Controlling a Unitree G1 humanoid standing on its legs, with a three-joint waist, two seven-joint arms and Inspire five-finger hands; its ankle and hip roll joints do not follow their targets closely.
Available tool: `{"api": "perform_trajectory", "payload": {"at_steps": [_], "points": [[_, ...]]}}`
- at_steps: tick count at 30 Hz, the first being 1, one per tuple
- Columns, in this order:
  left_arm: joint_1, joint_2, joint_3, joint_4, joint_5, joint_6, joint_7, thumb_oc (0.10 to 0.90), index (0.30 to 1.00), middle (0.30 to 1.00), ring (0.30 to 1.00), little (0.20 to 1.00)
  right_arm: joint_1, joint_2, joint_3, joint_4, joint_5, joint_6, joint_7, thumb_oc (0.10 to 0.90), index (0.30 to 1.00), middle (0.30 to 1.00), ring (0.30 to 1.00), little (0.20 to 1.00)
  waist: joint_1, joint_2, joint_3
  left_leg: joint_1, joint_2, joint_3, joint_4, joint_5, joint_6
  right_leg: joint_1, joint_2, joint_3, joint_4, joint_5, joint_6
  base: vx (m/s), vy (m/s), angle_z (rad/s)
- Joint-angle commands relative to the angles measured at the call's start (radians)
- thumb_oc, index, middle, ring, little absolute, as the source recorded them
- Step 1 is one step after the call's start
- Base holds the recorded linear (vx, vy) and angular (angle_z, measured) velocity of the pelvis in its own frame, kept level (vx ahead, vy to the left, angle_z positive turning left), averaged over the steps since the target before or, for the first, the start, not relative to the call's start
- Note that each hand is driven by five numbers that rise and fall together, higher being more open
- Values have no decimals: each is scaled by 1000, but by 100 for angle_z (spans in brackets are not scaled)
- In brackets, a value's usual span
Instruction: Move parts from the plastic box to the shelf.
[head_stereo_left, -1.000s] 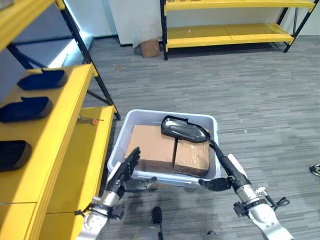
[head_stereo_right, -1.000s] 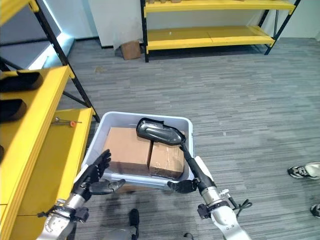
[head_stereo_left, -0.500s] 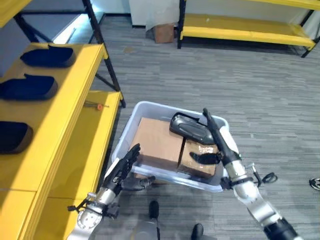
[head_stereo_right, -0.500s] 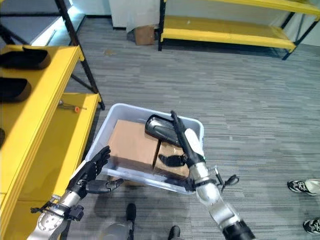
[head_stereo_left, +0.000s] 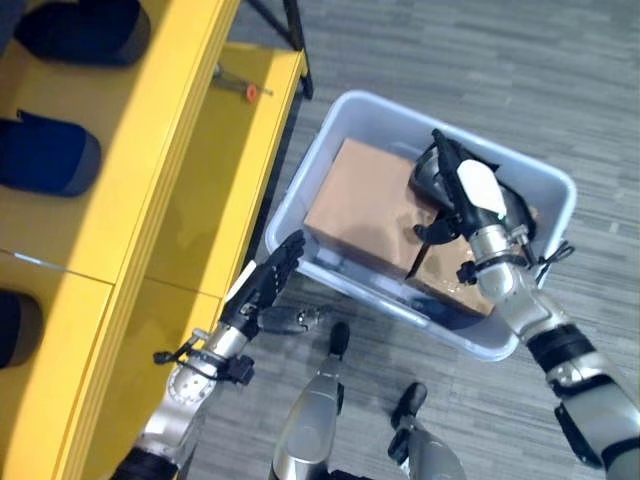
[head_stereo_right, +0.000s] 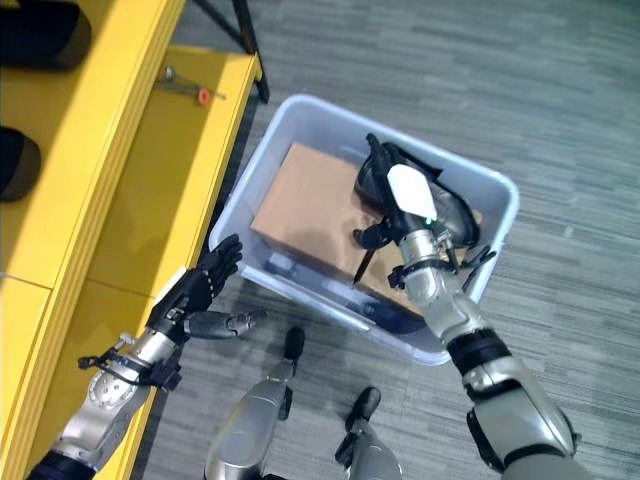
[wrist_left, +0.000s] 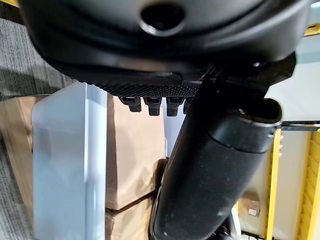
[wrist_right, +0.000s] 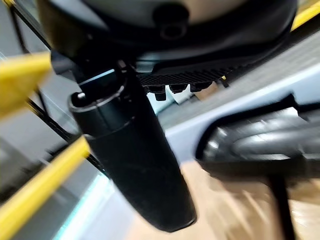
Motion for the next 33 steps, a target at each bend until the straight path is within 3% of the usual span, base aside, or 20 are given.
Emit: {"api": "perform_trajectory", "payload": {"at_steps": [1, 3, 8, 10, 15, 19, 25, 33], "points": [[-8, 24, -7, -99, -23, -104, 1, 900, 1000, 1000, 1000, 1000, -105, -87, 59, -62, -61, -23, -135, 900, 1000, 1000, 1000, 1000, -11, 3, -31, -87, -17, 24, 111, -103, -25, -8, -11, -42, 171, -146, -63, -23, -27, 19], [-14, 29, -14, -108, -20, -103, 3, 900, 1000, 1000, 1000, 1000, -137, -98, 72, -16, -73, -15, -173, 900, 1000, 1000, 1000, 1000, -7, 12, -16, -109, -22, 22, 124, -102, -20, -41, -11, -39, 200, -152, -65, -21, -28, 18], [-43, 49, -54, -138, -25, -73, 28, 900, 1000, 1000, 1000, 1000, -262, -132, 138, 187, -143, 156, -307, 900, 1000, 1000, 1000, 1000, 1, 34, -16, -226, -50, 4, 174, -123, -1, -240, -16, -29, 345, -186, -66, 51, -31, 10], [-50, 50, -69, -149, -26, -61, 42, 900, 1000, 1000, 1000, 1000, -279, -148, 144, 221, -129, 256, -360, 900, 1000, 1000, 1000, 1000, -7, 42, -16, -255, -55, 8, 184, -125, 8, -300, -14, -24, 388, -188, -67, 24, 7, -4], [-40, 46, -68, -161, -23, -53, 58, 900, 1000, 1000, 1000, 1000, -248, -161, 109, 257, -88, 359, -445, 900, 1000, 1000, 1000, 1000, -21, 55, -16, -270, -54, 12, 178, -125, 14, -358, -5, -9, 430, -194, -71, 12, 8, -4], [-38, 45, -76, -167, -31, -53, 69, 900, 1000, 1000, 1000, 1000, -228, -163, 59, 278, -82, 353, -533, 900, 1000, 1000, 1000, 1000, -32, 67, -16, -272, -54, 14, 172, -128, 18, -387, 1, -1, 447, -193, -72, -3, 2, -1], [-33, 32, -76, -170, -33, -50, 55, 900, 1000, 1000, 1000, 1000, -184, -171, 26, 281, -20, 411, -479, 900, 1000, 1000, 1000, 1000, -49, 77, -16, -262, -51, 25, 155, -129, 16, -413, 8, 13, 460, -192, -76, -23, 9, -13], [-48, 35, -86, -165, -43, -43, 50, 900, 1000, 1000, 1000, 1000, -175, -183, 28, 349, -40, 397, -438, 900, 1000, 1000, 1000, 1000, -59, 87, -16, -258, -47, 37, 139, -128, 18, -436, 7, 18, 469, -184, -71, -17, 2, -3]]}}
